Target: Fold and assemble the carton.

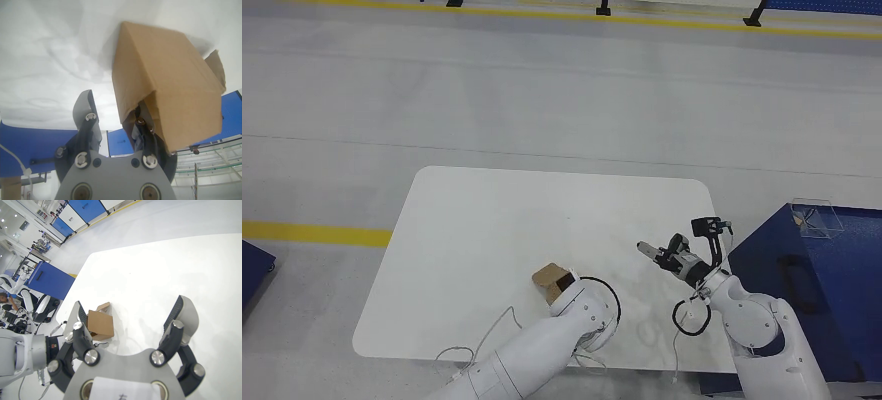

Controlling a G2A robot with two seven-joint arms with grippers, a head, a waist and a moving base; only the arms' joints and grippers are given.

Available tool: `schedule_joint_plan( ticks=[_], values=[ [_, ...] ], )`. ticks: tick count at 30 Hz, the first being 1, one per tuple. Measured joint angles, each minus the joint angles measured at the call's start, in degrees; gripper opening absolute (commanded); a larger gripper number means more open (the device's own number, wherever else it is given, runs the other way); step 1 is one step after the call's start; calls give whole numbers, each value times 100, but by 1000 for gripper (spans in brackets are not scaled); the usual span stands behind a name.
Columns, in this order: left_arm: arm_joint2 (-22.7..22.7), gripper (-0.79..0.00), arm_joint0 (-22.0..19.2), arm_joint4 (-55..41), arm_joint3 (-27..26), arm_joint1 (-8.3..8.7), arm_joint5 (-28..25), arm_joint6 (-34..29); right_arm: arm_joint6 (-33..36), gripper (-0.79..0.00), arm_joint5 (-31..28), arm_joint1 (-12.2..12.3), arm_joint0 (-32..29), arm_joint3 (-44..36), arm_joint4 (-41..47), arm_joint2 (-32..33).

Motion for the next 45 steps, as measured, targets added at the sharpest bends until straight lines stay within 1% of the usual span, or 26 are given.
schedule_joint_plan(
  ticks=[3,6,7,9,10,11,12,13,15,16,17,18,19,21,22,23,25,27,30,36,38,39,40,42,43,45],
  values=[
    [-230,0,167,289,-710,82,106,164,-1,0,8,4,66,24,23,-55],
    [-550,0,479,783,-1681,247,447,442,-3,0,35,9,85,-4,40,-95],
    [-657,0,641,932,-2084,325,792,543,0,0,47,12,86,-17,36,-110],
    [-777,0,866,1001,-2637,454,1618,504,30,0,61,17,94,-27,22,-139],
    [-896,0,1004,1034,-2939,548,2274,349,83,0,75,21,109,-27,20,-162],
    [-1018,0,1117,1066,-3144,617,2728,140,132,0,91,24,125,-30,15,-183],
    [-1156,0,1244,1119,-3326,685,3135,-159,185,0,107,27,144,-35,1,-211],
    [-1357,0,1431,1252,-3524,775,3587,-662,254,0,140,31,169,-44,-41,-256],
    [-1622,0,1708,1688,-3738,915,4199,-1520,334,0,220,32,214,-56,-139,-348],
    [-1786,0,1899,2095,-3827,1009,4533,-2124,383,0,284,30,251,-60,-209,-427],
    [-1901,0,2039,2443,-3870,1079,4701,-2585,401,0,343,26,282,-61,-256,-489],
    [-2004,0,2179,2819,-3880,1149,4805,-3046,418,0,423,21,313,-53,-289,-553],
    [-2134,0,2365,3305,-3876,1237,4821,-3668,469,0,543,12,363,-38,-320,-646],
    [-2305,0,2618,4029,-3827,1361,4679,-4616,558,0,701,0,454,-31,-344,-778],
    [-2424,0,2792,4396,-3747,1432,4558,-5217,586,0,749,-4,488,-34,-347,-828],
    [-2495,0,2885,4563,-3707,1463,4494,-5620,591,0,757,-4,494,-36,-347,-837],
    [-2519,0,2925,4631,-3691,1473,4473,-6218,589,0,752,-4,491,-36,-346,-832],
    [-2509,0,2914,4608,-3695,1469,4483,-6258,587,0,749,-4,489,-36,-345,-830],
    [-2507,0,2911,4602,-3697,1468,4485,-5855,587,0,748,-4,489,-36,-345,-829],
    [-2508,0,2912,4604,-3696,1468,4485,-5830,520,0,763,6,471,-64,-432,-907],
    [-2482,0,2881,4745,-3713,1492,4448,-5687,226,0,1122,-11,412,-186,-990,-1238],
    [-2391,0,2868,4954,-3794,1510,4491,-5487,89,0,1391,-30,400,-243,-1393,-1406],
    [-2224,0,2890,5404,-3956,1534,4644,-5160,8,0,1682,-54,406,-300,-1943,-1623],
    [-2001,0,2927,6367,-4195,1585,5109,-4818,76,0,1796,-73,467,-349,-2571,-1856],
    [-1898,0,2921,7016,-4315,1622,5582,-4687,111,0,1793,-82,510,-368,-2871,-1963],
    [-1770,0,2916,7790,-4417,1662,6290,-4585,171,0,1809,-97,567,-360,-3157,-2113]
  ],
)
